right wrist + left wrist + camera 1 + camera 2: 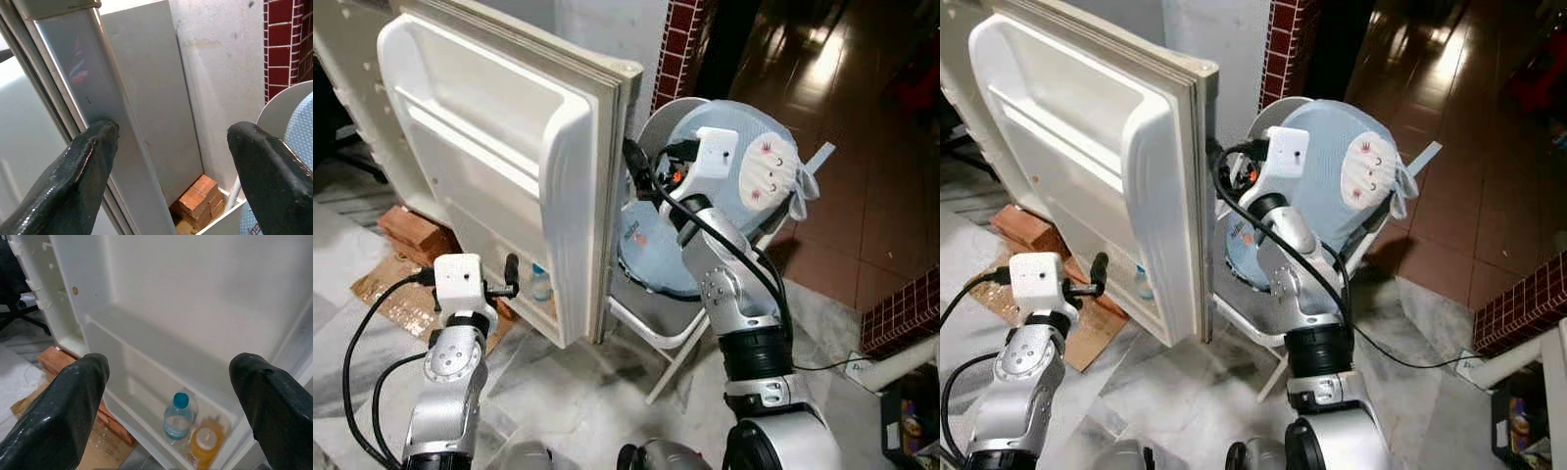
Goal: Restocking fridge
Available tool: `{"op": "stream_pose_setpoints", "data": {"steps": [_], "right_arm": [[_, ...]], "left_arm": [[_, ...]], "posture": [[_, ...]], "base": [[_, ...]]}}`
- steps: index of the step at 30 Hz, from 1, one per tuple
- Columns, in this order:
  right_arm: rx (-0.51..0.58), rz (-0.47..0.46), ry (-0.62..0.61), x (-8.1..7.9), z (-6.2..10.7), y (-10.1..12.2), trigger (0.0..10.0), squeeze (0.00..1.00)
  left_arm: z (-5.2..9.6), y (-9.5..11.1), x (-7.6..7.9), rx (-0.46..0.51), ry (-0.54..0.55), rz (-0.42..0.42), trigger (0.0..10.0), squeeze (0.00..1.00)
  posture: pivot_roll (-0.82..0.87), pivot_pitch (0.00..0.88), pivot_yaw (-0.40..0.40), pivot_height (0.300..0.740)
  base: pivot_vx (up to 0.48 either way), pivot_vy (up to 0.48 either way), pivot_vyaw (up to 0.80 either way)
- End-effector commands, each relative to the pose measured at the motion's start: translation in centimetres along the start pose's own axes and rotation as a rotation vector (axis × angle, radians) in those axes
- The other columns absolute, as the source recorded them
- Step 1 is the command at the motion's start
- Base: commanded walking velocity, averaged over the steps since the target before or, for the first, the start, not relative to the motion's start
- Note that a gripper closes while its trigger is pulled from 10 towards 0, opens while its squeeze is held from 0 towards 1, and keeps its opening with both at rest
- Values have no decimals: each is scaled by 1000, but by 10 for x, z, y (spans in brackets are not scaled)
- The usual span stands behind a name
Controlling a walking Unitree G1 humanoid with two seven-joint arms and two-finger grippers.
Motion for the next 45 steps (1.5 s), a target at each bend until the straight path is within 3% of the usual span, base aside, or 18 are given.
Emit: {"op": "stream_pose_setpoints", "data": {"steps": [1,24,36,45], "right_arm": [[32,5,116,-32,-7,7,10000,0],[38,192,42,-26,-19,0,10000,0],[-4,137,160,-38,-21,-8,10000,0],[-13,128,178,-35,-17,-11,10000,0]], "left_arm": [[0,-3,0,-18,0,-4,10000,0],[0,-2,-2,-24,4,-20,10000,0],[2,-2,-3,-27,8,-21,10000,0],[4,0,-3,-8,-1,-28,10000,0]], "posture": [[27,23,-59,740],[48,18,-61,740],[57,21,-62,740],[60,23,-60,740]], "base": [[0,480,0],[0,480,0],[0,480,0],[0,319,0]]}}
Point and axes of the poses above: a point about 5 cm out from each wrist's last joint towards the gripper, its own z axis pointing back from the gripper into the wrist, its own y axis along the axis of the wrist's last joint, x = y × z, the point moved 1 cm from there along -z, pointing out of the wrist towards the gripper, and after that the axes turned 6 degrees about -z, right-handed, at the moved point
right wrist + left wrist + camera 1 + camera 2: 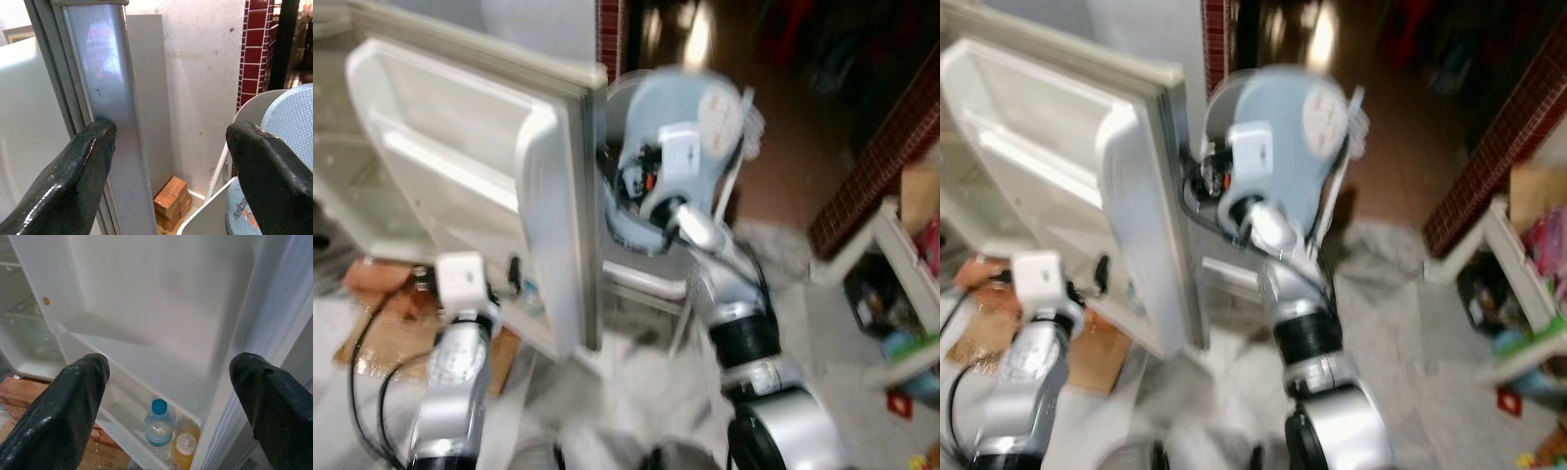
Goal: Restocking fridge
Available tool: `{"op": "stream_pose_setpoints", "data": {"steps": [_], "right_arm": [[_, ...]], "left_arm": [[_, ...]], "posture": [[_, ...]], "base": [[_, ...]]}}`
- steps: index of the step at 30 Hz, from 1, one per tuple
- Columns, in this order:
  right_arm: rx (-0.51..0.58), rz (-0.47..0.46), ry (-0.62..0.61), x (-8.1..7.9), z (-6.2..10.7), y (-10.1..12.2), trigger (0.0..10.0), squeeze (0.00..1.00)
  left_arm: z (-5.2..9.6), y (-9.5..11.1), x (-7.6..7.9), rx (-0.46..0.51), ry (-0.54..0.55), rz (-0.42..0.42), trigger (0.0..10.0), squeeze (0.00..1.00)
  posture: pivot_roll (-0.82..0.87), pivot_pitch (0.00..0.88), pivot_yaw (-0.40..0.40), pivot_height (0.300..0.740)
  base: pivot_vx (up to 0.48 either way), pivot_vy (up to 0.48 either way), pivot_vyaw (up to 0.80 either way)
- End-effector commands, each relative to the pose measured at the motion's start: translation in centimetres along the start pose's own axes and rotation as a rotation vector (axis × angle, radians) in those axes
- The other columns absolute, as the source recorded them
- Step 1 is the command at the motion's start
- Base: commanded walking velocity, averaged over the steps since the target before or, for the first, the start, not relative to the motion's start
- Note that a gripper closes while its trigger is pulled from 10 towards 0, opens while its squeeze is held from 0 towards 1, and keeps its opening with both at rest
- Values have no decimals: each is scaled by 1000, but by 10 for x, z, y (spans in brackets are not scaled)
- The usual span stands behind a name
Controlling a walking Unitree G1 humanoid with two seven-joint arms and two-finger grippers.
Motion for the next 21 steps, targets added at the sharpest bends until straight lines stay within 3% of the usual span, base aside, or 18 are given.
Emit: {"op": "stream_pose_setpoints", "data": {"steps": [1,4,7,13,16,21], "right_arm": [[26,-8,56,-18,-5,5,10000,0],[10,25,-8,-4,-4,2,10000,0],[-44,121,-110,24,1,-6,10000,0],[-55,185,-242,48,-5,-8,10000,0],[-57,181,-260,48,-10,-8,10000,0],[-55,142,-260,33,-27,-5,10000,0]], "left_arm": [[1,3,-7,13,18,-23,10000,0],[2,3,-9,12,21,-17,10000,0],[6,2,-12,7,32,-14,10000,0],[10,-2,-13,-12,45,-14,10000,0],[11,-2,-14,-13,48,-17,10000,0],[17,-4,-18,-21,59,-28,10000,0]], "posture": [[60,23,-60,740],[65,26,-62,740],[71,29,-64,740],[93,35,-69,740],[102,37,-71,740],[135,48,-80,740]], "base": [[0,0,0],[0,0,0],[0,0,0],[0,0,0],[0,0,0],[0,0,0]]}}
Point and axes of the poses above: a point about 5 cm out from each wrist's last joint towards the gripper, its own z axis pointing back from the gripper into the wrist, its own y axis along the axis of the wrist's last joint, x = y × z, the point moved 1 cm from there along -z, pointing out of the wrist towards the gripper, and after that the axes turned 6 degrees about -z, right-handed, at the moved point
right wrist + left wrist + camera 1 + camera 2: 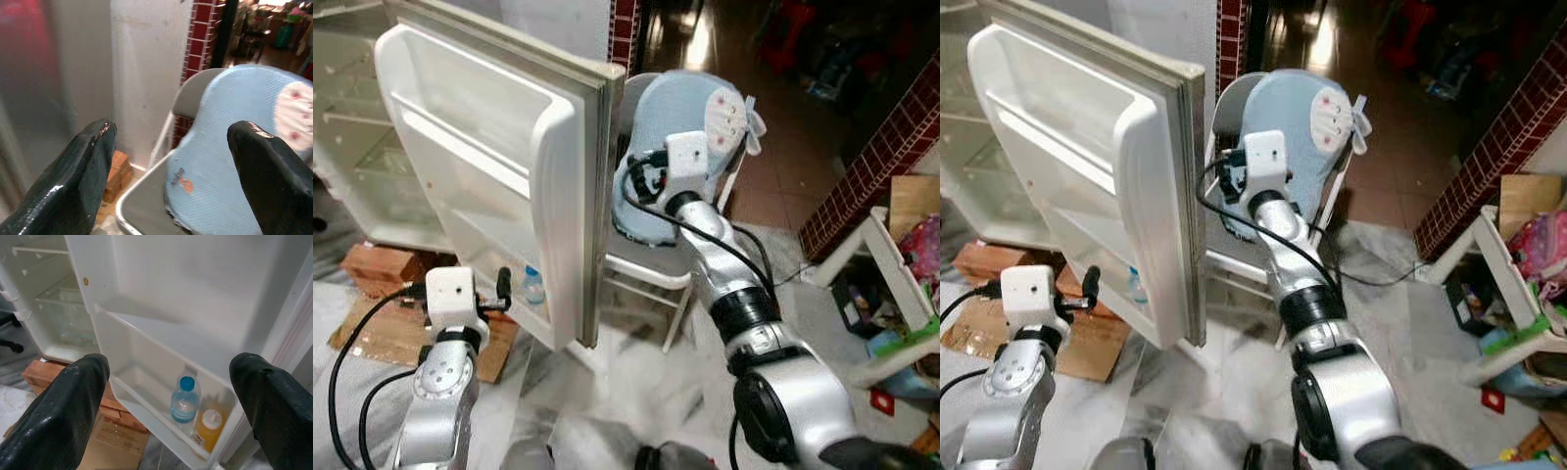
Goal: Restocking fridge
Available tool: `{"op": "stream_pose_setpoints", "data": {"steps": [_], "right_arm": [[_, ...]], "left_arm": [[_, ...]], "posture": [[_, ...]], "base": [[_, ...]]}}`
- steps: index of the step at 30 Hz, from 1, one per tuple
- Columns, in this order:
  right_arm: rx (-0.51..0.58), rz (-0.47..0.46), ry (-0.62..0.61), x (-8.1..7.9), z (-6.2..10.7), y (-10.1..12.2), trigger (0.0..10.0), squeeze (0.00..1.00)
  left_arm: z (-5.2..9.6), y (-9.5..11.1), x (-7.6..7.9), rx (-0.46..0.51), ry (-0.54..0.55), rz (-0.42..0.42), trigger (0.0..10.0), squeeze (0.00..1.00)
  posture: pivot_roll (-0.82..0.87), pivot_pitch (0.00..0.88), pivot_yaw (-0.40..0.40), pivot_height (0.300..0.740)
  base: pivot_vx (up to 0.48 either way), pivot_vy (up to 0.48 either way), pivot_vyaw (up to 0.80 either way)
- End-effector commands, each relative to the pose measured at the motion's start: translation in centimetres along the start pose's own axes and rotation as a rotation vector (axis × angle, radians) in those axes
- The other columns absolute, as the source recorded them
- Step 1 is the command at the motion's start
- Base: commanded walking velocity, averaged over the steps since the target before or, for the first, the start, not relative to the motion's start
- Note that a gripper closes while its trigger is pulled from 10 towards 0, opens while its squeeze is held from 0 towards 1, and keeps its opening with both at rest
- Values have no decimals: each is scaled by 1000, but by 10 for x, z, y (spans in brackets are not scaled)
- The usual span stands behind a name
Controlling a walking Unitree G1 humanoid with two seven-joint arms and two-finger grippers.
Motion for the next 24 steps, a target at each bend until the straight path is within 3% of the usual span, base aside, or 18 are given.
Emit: {"op": "stream_pose_setpoints", "data": {"steps": [1,3,5,7,9,11,12,14,17,21,24], "right_arm": [[11,-24,6,-7,-5,6,10000,0],[1,-90,60,-26,-9,9,10000,0],[-1,-108,82,-33,-10,11,10000,0],[22,-208,211,-59,-11,18,10000,0],[25,-231,249,-64,-10,20,10000,0],[31,-281,355,-76,-7,22,10000,0],[42,-344,535,-88,3,24,10000,0],[43,-380,652,-94,11,25,10000,0],[38,-321,847,-90,34,20,10000,0],[17,-309,891,-76,43,15,10000,0],[-9,-264,843,-56,42,8,10000,0]], "left_arm": [[3,1,-1,-2,5,-12,10000,0],[6,-1,-2,-7,6,-15,10000,0],[7,-1,-2,-8,7,-16,10000,0],[8,-1,-3,-9,9,-17,10000,0],[8,0,-3,-8,11,-16,10000,0],[8,0,-4,-9,15,-12,10000,0],[10,-1,-5,-13,24,-12,10000,0],[11,-2,-6,-17,34,-13,10000,0],[15,-7,-16,-42,106,-3,10000,0],[19,-14,-29,-89,195,60,10000,0],[29,-32,-45,-186,299,162,10000,0]], "posture": [[140,49,-82,740],[152,50,-88,740],[152,50,-88,740],[163,48,-99,740],[163,48,-99,740],[164,47,-102,740],[163,47,-103,740],[163,47,-103,740],[153,51,-96,740],[146,53,-90,740],[148,53,-84,740]], "base": [[0,0,0],[0,0,0],[0,0,0],[0,0,0],[0,0,0],[0,0,0],[0,0,0],[0,0,0],[0,0,0],[0,0,0],[0,0,0]]}}
Point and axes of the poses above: a point about 5 cm out from each wrist's last joint towards the gripper, its own z axis pointing back from the gripper into the wrist, its own y axis along the axis of the wrist's last joint, x = y × z, the point moved 1 cm from there along -z, pointing out of the wrist towards the gripper, and after that the axes turned 6 degrees about -z, right-handed, at the moved point
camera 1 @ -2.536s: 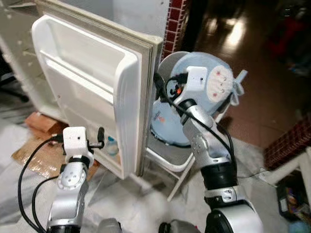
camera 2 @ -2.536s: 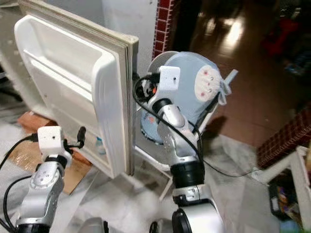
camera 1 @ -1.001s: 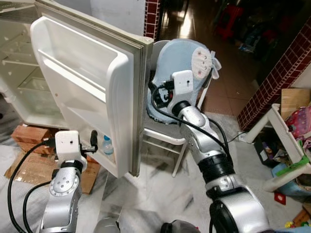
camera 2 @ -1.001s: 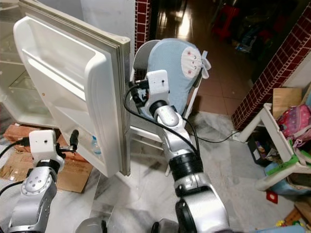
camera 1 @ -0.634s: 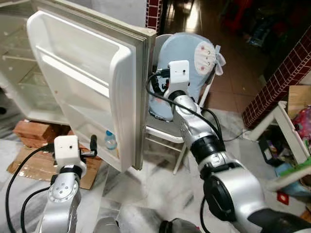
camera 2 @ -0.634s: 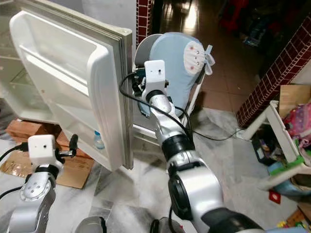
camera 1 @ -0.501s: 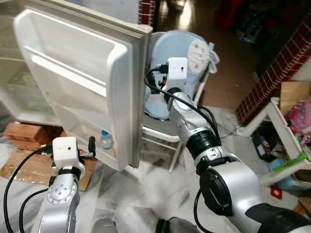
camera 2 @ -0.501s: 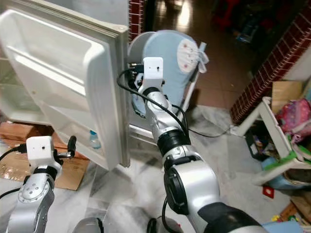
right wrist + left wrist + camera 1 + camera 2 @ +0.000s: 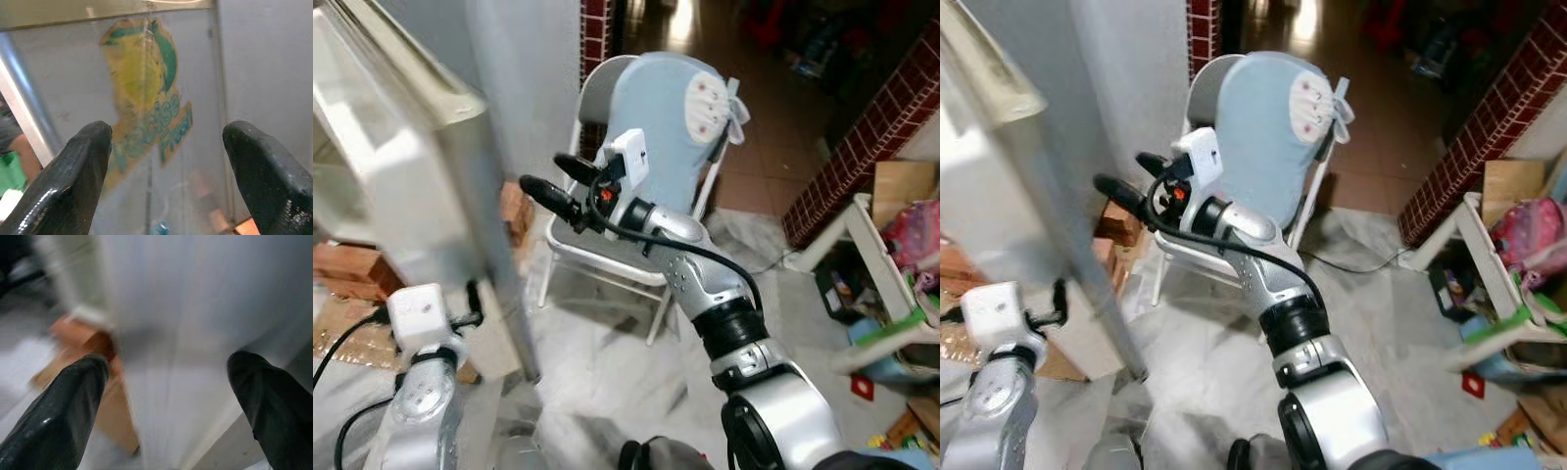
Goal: Restocking fridge
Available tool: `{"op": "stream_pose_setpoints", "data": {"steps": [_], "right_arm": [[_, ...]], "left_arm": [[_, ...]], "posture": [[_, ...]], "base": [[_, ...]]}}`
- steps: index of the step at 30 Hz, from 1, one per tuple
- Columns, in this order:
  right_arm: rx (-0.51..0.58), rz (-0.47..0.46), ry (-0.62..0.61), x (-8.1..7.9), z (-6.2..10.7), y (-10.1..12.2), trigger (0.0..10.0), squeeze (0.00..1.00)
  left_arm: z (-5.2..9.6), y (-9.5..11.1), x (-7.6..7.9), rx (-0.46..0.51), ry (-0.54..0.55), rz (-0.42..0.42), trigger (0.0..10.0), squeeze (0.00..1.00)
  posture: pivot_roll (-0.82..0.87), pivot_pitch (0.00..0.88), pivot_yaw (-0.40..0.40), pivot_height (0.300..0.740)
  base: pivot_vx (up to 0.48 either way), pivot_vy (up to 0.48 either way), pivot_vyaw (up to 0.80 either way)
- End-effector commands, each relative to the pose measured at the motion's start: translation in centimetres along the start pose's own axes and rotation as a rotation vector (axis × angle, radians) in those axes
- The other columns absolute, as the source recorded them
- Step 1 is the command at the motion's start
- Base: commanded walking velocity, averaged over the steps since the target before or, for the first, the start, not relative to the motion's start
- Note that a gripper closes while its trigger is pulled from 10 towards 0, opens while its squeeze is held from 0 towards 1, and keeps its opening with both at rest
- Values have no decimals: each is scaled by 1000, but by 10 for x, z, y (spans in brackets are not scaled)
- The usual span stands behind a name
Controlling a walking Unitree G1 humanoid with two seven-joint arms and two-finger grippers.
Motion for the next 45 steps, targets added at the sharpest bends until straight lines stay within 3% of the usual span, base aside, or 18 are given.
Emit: {"op": "stream_pose_setpoints", "data": {"steps": [1,4,12,21,24,25,28,31,32,34,40,45], "right_arm": [[-15,3,-19,6,9,-1,10000,0],[-52,19,-38,10,16,-5,10000,0],[-197,95,35,5,25,-31,10000,0],[-427,250,-88,34,53,-60,10000,0],[-463,311,-165,43,58,-63,10000,0],[-457,331,-225,49,58,-61,10000,0],[-442,344,-259,52,58,-59,10000,0],[-376,362,-307,52,57,-52,10000,0],[-340,369,-334,50,62,-50,10000,0],[-336,368,-337,49,63,-49,10000,0],[-280,345,-354,44,73,-47,10000,0],[-246,338,-372,40,85,-45,10000,0]], "left_arm": [[2,-8,-9,-57,46,35,10000,0],[6,-17,-19,-116,97,100,10000,0],[16,-36,-38,-210,207,153,10000,0],[31,-54,-48,-292,265,136,10000,0],[32,-56,-45,-292,231,138,10000,0],[30,-55,-39,-275,167,127,10000,0],[28,-56,-35,-275,115,78,10000,0],[21,-61,-29,-309,43,58,10000,0],[10,-60,-26,-317,-5,0,10000,0],[8,-58,-26,-308,-5,-4,10000,0],[-19,-43,-35,-247,-1,-43,10000,0],[-52,-16,-47,-143,30,-74,10000,0]], "posture": [[148,53,-84,740],[155,53,-83,740],[170,55,-82,740],[168,64,-83,740],[167,65,-84,740],[167,65,-84,740],[165,63,-86,740],[160,62,-87,740],[152,61,-90,740],[152,61,-90,740],[134,57,-91,740],[112,46,-87,740]], "base": [[0,0,0],[0,0,0],[0,0,0],[0,0,0],[0,0,0],[0,0,0],[0,0,0],[0,0,0],[0,0,0],[0,0,0],[0,0,0],[0,0,0]]}}
Point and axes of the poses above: a point about 5 cm out from each wrist's last joint towards the gripper, its own z axis pointing back from the gripper into the wrist, its own y axis along the axis of the wrist's last joint, x = y × z, the point moved 1 cm from there along -z, pointing out of the wrist towards the gripper, and after that the axes turned 6 degrees about -z, right-handed, at the moved point
